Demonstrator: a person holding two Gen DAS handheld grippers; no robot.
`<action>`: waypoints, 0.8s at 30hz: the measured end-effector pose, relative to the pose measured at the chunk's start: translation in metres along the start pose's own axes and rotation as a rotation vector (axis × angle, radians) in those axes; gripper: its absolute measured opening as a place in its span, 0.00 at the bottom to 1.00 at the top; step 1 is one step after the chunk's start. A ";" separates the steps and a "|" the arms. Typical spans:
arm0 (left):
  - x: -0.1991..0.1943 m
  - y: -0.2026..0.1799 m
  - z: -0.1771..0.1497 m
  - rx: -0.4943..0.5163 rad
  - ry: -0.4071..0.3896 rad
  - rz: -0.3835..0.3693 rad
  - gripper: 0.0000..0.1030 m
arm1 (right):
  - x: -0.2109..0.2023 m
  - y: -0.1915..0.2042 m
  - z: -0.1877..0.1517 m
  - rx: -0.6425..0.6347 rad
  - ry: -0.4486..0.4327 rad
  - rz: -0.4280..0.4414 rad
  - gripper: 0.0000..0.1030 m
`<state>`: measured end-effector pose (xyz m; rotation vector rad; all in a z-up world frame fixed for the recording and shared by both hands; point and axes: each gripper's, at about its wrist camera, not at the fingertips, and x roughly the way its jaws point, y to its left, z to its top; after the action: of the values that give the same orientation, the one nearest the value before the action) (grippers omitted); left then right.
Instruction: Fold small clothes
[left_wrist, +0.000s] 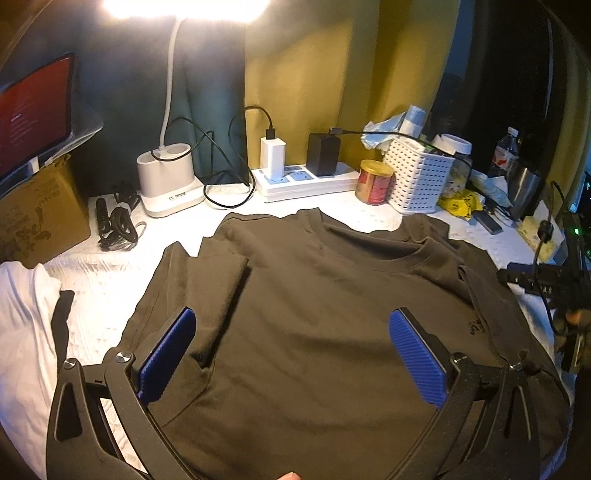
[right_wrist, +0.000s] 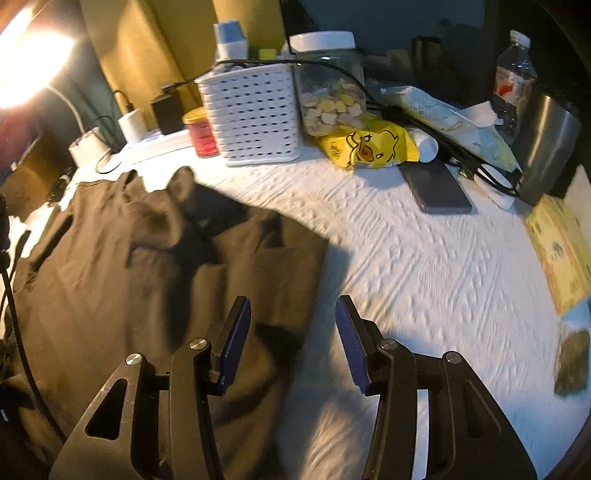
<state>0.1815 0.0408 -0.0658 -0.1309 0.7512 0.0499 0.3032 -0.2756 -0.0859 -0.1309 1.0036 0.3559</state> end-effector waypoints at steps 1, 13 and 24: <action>0.003 0.000 0.001 0.000 0.004 0.003 0.99 | 0.005 -0.004 0.005 -0.002 0.003 0.006 0.49; 0.027 0.000 0.011 0.003 0.036 0.022 0.99 | 0.035 -0.005 0.027 -0.024 0.027 0.127 0.14; 0.032 -0.007 0.016 0.021 0.038 0.014 0.99 | 0.020 -0.032 0.044 -0.049 -0.085 -0.109 0.04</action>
<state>0.2164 0.0364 -0.0757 -0.1072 0.7903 0.0527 0.3593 -0.2889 -0.0815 -0.2122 0.9003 0.2842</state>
